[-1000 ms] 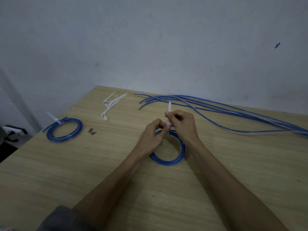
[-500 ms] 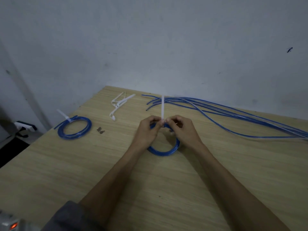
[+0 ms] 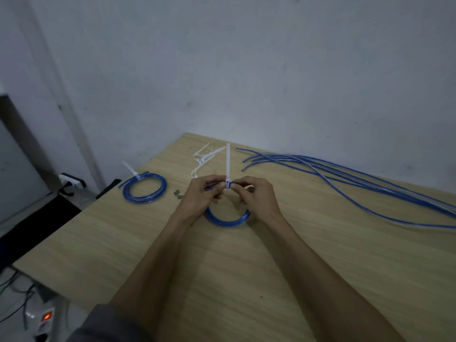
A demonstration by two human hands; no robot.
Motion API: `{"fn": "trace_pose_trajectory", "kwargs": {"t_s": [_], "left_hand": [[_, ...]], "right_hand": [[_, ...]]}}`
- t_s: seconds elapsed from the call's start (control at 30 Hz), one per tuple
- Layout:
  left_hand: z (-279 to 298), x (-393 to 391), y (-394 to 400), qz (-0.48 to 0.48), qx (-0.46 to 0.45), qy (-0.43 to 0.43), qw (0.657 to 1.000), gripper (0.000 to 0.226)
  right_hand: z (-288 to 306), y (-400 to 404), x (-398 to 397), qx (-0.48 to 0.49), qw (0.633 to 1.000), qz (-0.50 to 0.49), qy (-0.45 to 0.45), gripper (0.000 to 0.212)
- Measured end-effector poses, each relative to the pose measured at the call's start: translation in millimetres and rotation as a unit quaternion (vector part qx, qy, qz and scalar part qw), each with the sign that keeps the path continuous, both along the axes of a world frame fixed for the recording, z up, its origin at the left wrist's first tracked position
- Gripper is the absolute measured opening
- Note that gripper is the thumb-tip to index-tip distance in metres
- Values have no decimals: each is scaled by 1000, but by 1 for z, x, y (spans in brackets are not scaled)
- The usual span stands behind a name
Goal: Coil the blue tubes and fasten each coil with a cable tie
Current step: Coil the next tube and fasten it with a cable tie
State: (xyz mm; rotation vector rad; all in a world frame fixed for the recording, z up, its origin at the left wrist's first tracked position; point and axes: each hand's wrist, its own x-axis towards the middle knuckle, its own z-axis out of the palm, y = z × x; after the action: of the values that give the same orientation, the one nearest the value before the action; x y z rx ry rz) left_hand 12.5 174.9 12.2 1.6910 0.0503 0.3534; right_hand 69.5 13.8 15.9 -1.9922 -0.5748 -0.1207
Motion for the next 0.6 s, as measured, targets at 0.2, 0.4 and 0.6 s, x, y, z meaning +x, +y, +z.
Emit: {"fn": "trace_pose_trajectory", "kwargs": {"t_s": [0.2,0.4,0.6], "left_hand": [[30,23,59,147,-21,-33,988,17],[46,59,143,165,61,38,984,23],[28,74,199,168,115,139,969,28]], "right_hand": [[15,64,14,71,996,-5,58,27],[23,135,50,55,996,-3,73,16],[7,185,87,-70,995,-38,61,23]]}}
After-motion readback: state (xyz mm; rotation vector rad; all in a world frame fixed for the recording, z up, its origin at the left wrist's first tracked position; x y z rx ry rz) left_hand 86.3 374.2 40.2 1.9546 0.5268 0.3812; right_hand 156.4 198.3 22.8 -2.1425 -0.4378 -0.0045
